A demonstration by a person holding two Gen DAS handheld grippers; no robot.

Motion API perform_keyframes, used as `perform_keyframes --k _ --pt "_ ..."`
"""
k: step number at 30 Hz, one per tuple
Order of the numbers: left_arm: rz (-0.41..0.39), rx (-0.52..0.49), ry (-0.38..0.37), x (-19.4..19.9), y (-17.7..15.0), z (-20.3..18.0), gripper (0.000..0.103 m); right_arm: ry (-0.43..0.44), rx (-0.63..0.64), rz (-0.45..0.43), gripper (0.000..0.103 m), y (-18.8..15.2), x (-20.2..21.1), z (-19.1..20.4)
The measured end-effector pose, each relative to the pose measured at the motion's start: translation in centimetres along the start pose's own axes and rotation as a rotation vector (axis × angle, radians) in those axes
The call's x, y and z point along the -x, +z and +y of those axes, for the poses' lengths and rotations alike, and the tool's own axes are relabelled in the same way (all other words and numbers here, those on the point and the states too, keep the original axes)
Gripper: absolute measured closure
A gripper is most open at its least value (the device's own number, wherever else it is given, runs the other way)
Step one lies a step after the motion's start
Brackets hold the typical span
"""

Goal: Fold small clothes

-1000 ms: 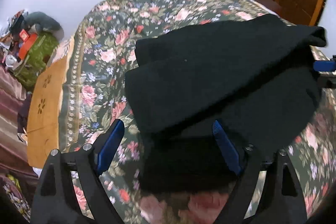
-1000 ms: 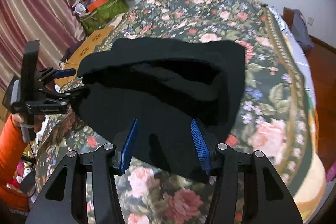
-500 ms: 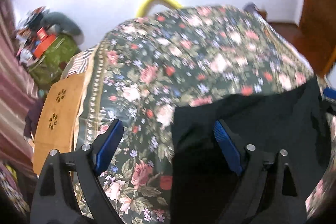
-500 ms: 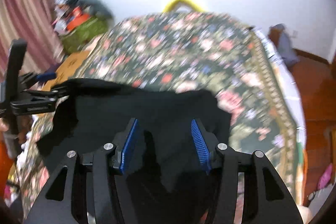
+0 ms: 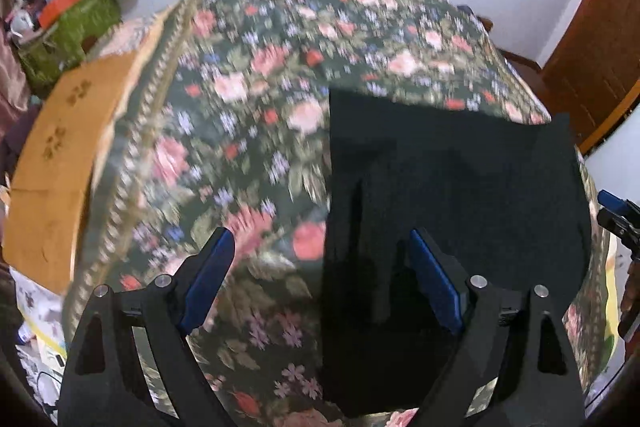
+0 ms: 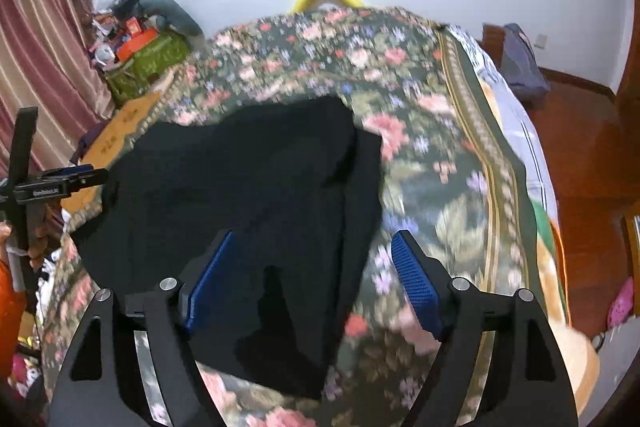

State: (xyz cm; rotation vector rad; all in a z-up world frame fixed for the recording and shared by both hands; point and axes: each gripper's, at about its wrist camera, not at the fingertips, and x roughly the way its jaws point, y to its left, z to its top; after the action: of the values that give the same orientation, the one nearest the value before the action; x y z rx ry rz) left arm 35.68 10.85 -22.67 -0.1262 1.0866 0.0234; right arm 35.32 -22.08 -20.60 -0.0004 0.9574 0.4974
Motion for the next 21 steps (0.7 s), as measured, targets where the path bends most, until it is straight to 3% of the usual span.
perform_keyframes --k 5,9,12,13,16,17,18,19,20,21 --pt "0.086 0.041 -0.099 -2.6 -0.8 -0.7 0.015 0.026 -0.064 0.031 0.026 -0.5 -1.9 -1.1" --pt "0.082 0.079 -0.165 -3.2 -0.1 -0.7 0.016 0.046 -0.08 0.015 0.026 0.0 -2.6 -1.2" --pt "0.064 0.086 -0.217 -3.3 0.5 -0.6 0.029 0.067 -0.07 0.011 0.03 0.4 -3.4 -0.4" --pt "0.06 0.09 -0.236 -3.2 0.7 -0.7 0.039 0.069 -0.063 0.01 0.032 0.4 -3.6 -0.2" --pt "0.058 0.1 -0.273 -3.3 1.3 -1.0 0.045 0.075 -0.042 -0.005 0.044 0.4 -4.0 0.8" --pt "0.059 0.101 -0.289 -3.3 1.4 -1.2 0.053 0.076 -0.045 -0.012 0.046 0.4 -4.0 1.0" --pt "0.061 0.103 -0.301 -3.4 1.5 -1.2 0.057 0.076 -0.045 -0.016 0.052 0.5 -4.0 1.1" --pt "0.06 0.105 -0.326 -3.3 1.5 -1.4 0.069 0.076 -0.042 -0.019 0.056 0.5 -3.9 1.2" --pt "0.057 0.103 -0.338 -3.1 1.5 -1.4 0.08 0.068 -0.041 -0.026 0.067 0.4 -3.7 1.1" --pt "0.053 0.102 -0.342 -3.0 1.5 -1.5 0.082 0.064 -0.044 -0.03 0.078 0.4 -3.5 0.9"
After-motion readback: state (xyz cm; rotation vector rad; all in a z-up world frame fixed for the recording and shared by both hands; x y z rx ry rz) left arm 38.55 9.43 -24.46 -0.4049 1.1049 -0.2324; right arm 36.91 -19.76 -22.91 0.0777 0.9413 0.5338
